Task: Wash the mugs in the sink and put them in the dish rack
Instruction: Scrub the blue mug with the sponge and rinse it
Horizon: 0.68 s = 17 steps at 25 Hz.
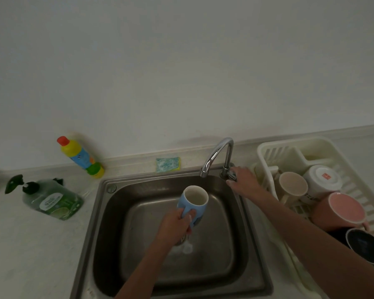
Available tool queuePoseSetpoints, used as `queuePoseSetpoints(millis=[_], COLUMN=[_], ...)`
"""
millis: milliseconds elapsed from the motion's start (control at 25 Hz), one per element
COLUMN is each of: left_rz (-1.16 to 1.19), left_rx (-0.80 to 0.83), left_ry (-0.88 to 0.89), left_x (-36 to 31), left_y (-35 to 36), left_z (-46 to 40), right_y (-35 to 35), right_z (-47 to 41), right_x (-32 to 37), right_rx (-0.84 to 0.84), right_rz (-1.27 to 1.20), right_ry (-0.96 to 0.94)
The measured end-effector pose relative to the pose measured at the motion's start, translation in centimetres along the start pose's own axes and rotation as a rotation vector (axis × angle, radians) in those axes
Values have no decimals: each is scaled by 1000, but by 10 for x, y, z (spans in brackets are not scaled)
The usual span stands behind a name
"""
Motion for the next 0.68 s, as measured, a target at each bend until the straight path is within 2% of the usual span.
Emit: queuePoseSetpoints(millis=[160, 320, 480, 520, 600, 680], left_rz=[-59, -93, -81, -73, -60, -58], left_rx=[7, 3, -1, 1, -1, 3], left_ry=[33, 49, 33, 24, -1, -36], left_x=[-1, -3, -7, -8, -8, -7], left_y=[-4, -1, -1, -2, -4, -5], left_z=[-4, -6, -8, -9, -11, -12], right_y=[4, 11, 46, 47, 38, 23], right_z=[-7, 7, 34, 38, 45, 56], right_x=[1, 8, 18, 22, 34, 55], right_rx=[-1, -17, 339, 372, 301, 162], right_rz=[73, 30, 210, 226, 122, -13], right_ry=[7, 3, -149, -173, -213, -321])
Point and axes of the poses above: each hand's wrist, its own z-axis away from the middle knuckle, its own y-axis out of the palm, x = y × z, the point moved 5 cm from there along -z, towards the middle knuckle, and after that the axes turned 4 degrees about z, right-handed, at the moved point
